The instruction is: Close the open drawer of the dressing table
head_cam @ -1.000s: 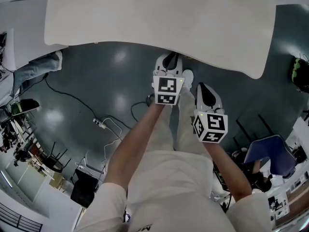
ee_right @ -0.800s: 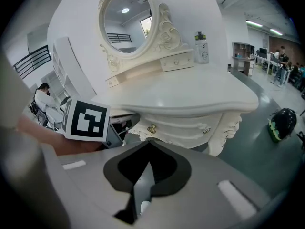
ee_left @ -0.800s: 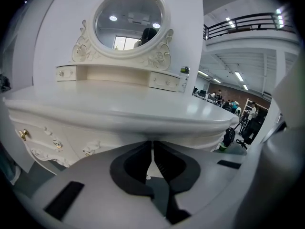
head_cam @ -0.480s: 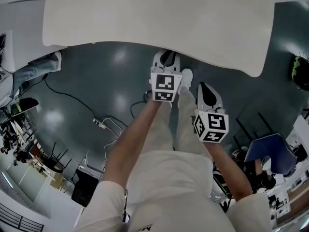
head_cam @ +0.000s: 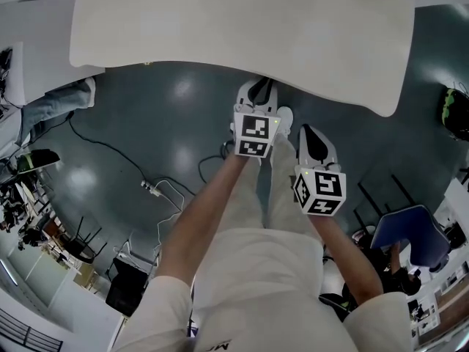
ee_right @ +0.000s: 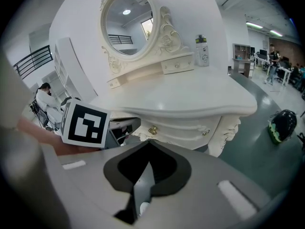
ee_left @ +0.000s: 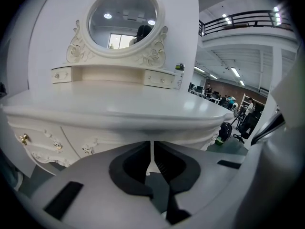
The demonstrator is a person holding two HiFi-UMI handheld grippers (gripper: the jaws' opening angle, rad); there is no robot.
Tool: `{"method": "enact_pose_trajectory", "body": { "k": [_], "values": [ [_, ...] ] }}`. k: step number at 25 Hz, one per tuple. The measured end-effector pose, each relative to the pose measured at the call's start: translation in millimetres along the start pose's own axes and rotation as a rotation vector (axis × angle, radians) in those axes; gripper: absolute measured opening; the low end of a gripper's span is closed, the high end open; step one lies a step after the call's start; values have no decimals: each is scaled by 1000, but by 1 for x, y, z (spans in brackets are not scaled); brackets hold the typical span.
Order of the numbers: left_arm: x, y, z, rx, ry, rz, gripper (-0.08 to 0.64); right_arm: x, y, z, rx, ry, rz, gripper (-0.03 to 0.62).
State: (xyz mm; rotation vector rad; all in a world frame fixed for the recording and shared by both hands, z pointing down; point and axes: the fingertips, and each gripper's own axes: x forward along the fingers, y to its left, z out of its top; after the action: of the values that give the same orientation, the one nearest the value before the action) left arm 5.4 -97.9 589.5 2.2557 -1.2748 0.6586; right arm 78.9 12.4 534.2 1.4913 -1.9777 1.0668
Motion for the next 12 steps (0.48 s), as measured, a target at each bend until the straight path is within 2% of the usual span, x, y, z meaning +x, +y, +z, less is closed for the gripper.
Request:
{"method": "enact_pose_trajectory", "body": {
  "k": [4, 12],
  "values": [
    [-8, -5, -6, -37, 42, -24, 12, -4, 2, 3, -9, -9, 2, 2],
    [-36, -22, 1, -16, 74, -85, 9, -16, 3, 12, -36, -37, -2, 2]
  ]
}}
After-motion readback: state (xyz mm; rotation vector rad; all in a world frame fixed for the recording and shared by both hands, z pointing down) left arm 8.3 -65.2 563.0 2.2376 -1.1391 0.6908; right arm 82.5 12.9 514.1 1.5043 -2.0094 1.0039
